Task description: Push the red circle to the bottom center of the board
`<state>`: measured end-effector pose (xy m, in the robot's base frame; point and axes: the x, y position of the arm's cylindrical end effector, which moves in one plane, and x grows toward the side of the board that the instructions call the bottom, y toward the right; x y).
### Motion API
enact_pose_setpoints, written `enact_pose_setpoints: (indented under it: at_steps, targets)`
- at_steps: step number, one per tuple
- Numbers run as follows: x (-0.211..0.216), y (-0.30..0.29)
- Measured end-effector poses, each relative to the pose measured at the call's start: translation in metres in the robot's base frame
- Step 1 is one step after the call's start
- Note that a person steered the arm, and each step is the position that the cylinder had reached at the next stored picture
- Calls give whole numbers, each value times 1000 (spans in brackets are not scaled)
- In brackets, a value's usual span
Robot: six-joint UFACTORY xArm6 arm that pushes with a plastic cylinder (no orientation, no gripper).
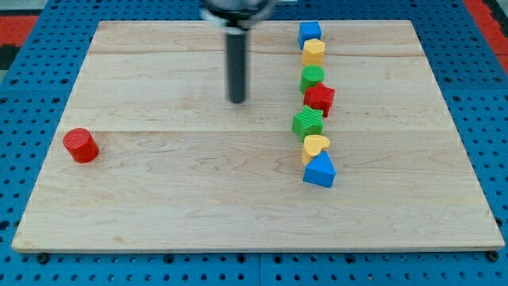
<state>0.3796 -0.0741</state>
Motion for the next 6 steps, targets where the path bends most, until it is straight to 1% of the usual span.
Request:
enact_pose_setpoints:
  at_steps: [1, 2, 3, 5, 6]
  targets:
    - [8, -115]
    - [50, -206]
    - [101, -191]
    - [151, -39]
    - [163, 51]
